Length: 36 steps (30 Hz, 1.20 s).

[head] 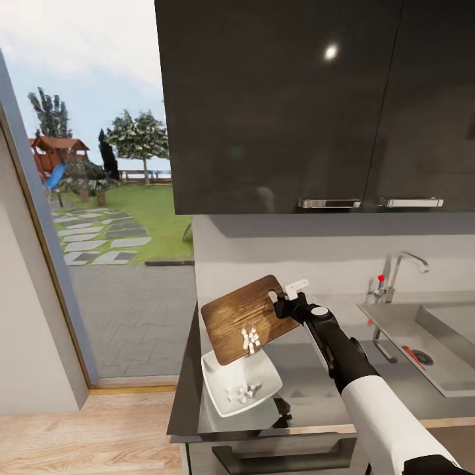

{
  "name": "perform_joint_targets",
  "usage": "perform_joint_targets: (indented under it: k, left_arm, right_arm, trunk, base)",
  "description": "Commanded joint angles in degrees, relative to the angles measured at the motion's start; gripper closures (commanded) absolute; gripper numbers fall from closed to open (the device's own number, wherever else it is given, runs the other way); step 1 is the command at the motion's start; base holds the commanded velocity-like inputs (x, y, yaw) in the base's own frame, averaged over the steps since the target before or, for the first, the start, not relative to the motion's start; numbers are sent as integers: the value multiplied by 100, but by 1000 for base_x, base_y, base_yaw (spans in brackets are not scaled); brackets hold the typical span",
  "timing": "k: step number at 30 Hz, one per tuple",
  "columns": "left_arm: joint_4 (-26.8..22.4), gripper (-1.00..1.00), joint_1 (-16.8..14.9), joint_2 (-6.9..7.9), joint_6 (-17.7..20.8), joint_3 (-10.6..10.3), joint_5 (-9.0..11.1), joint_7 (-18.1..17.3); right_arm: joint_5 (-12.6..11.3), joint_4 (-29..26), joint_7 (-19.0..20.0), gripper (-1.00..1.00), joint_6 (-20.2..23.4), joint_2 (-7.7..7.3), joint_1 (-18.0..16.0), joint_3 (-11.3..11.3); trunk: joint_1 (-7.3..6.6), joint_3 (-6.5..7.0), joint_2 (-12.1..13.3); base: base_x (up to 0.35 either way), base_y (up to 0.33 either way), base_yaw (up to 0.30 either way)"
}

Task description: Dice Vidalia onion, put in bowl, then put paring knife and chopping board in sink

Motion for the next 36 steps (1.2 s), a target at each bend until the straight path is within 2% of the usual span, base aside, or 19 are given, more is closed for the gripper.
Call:
perform_joint_targets:
  k: [1, 36]
  left_arm:
    - [27, -100, -8, 0, -39, -25, 58, -36]
    - [27, -100, -8, -5, -39, -31, 54, -36]
  right_arm:
    - [57, -5, 40, 100, 18, 2, -1, -7]
    - [59, -1, 30, 100, 8, -2, -1, -31]
  trunk:
    - [2, -3, -5]
    - [2, -3, -5]
  base:
    - [0, 0, 0]
    - [0, 0, 0]
